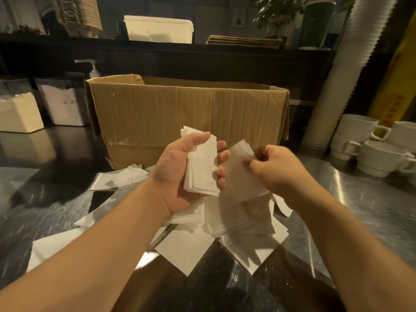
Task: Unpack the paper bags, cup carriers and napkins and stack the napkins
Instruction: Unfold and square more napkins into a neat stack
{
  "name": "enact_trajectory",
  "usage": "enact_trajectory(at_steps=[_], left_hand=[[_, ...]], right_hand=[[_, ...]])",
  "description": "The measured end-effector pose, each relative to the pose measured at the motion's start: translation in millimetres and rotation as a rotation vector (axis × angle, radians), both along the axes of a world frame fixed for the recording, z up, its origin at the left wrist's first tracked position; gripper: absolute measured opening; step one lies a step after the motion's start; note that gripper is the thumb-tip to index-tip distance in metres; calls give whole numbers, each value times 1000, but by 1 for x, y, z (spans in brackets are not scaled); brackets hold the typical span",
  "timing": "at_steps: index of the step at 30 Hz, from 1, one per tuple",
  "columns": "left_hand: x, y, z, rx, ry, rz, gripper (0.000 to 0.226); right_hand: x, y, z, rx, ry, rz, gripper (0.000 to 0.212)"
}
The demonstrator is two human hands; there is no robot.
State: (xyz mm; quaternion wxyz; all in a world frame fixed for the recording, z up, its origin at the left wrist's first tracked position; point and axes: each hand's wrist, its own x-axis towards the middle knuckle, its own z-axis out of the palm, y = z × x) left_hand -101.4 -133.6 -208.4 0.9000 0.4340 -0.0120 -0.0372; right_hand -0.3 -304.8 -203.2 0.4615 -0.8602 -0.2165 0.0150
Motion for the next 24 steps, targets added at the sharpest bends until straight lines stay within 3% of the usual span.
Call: enact_trajectory(at_steps=[5,7,10,16,20,24], left_hand=[[0,1,1,-16,-5,4,46],[1,2,0,-27,5,16,47],[1,2,-1,-25,2,26,48],[1,0,1,-13,12,52,46],[2,0,1,-1,20,59,47],[2,1,0,4,20,47,48]], right_hand=[[-5,0,8,329,290,-23,8],[-7,2,4,268,318,-7,11],[-7,7,-4,63,156,-13,15],[-7,12,-10,-195,38,49,41],[-9,15,-17,-205,68,66,49],[-13,17,-11,-191,25,78,41]])
